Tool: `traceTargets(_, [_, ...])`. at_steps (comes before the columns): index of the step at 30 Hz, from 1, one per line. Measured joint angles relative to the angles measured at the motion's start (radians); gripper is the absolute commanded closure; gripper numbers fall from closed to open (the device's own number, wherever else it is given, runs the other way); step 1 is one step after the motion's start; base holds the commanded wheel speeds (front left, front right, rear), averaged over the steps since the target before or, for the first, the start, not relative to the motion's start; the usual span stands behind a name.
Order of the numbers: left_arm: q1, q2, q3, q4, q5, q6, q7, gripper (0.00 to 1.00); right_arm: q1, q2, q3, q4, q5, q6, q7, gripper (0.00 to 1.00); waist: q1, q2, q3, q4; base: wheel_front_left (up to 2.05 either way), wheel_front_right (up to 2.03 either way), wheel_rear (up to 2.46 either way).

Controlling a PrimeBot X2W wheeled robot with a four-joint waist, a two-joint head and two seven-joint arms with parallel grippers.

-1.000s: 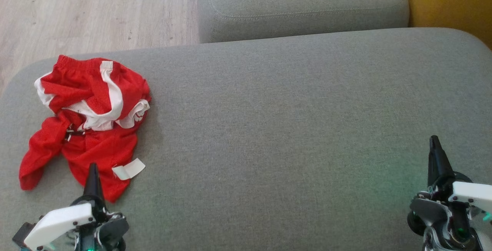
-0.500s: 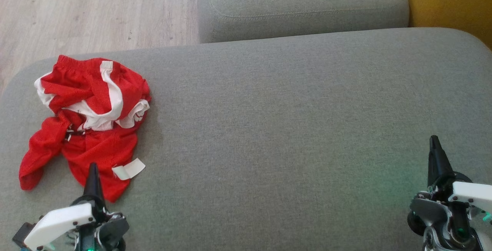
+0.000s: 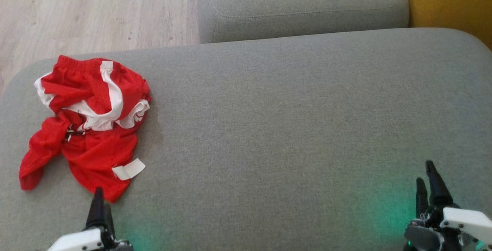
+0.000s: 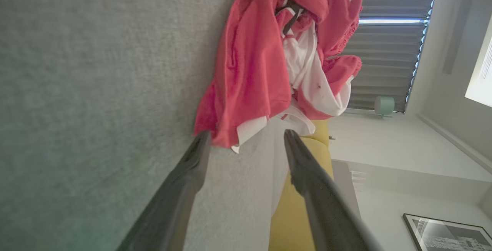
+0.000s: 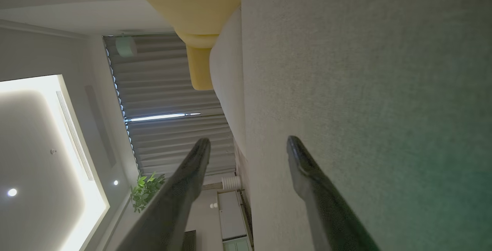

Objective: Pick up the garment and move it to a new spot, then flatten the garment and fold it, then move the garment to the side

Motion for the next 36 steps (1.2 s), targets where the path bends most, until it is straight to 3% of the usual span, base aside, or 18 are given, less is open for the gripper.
traceTargets(11, [0.002,-0.002,-0.004,-0.018,0.066,0.000,-0.032,0.00,-0.004,0.000,0.034,-0.003,-0.064,0.000,-0.028,0.00,0.0002,0.0000,-0.005,-0.001,0.00,0.00,0.00])
traceTargets(20, [0.002,-0.002,-0.028,-0.055,0.232,0.024,-0.058,0.00,-0.004,0.000,0.045,-0.018,-0.188,0.000,-0.059,0.00,0.0001,0.0000,-0.012,-0.002,0.00,0.00,0.00])
traceTargets(36, [0.015,-0.002,-0.074,-0.087,0.423,0.062,-0.102,0.00,-0.002,0.000,0.100,-0.063,-0.412,0.000,-0.100,0.00,0.0001,0.0000,-0.030,0.004,0.00,0.00,0.00])
